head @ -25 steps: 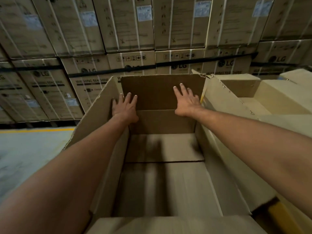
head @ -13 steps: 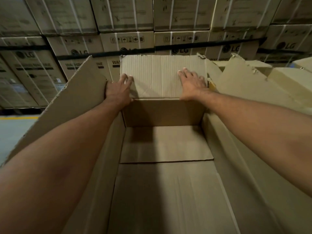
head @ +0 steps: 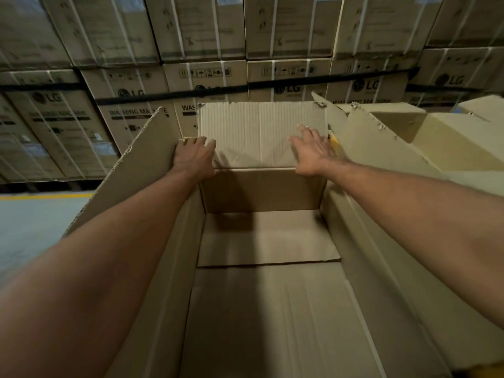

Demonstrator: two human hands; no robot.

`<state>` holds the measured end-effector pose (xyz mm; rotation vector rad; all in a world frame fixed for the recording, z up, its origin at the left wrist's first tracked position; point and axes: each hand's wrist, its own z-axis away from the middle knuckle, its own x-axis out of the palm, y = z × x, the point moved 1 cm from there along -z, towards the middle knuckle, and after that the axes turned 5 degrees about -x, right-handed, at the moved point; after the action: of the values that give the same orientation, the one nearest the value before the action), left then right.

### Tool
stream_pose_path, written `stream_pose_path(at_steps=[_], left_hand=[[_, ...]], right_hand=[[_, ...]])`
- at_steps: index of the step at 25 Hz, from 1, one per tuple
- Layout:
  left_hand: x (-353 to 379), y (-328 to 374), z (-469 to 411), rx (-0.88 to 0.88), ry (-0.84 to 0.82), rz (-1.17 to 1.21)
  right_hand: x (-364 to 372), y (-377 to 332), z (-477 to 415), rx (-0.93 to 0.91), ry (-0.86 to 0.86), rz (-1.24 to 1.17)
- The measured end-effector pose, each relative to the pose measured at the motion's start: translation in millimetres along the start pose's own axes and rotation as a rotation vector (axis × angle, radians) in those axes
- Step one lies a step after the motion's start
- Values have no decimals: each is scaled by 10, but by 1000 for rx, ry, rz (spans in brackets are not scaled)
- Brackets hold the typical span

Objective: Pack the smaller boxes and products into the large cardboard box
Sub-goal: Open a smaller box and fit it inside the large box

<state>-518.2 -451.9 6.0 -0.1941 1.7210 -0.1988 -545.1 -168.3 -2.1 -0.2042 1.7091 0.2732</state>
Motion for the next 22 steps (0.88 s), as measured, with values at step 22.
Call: stream_pose_path(at_steps=[22], left_hand=[[-379, -553, 840, -132, 34, -196]], right_hand=[[-472, 343, 1352, 225, 63, 702]])
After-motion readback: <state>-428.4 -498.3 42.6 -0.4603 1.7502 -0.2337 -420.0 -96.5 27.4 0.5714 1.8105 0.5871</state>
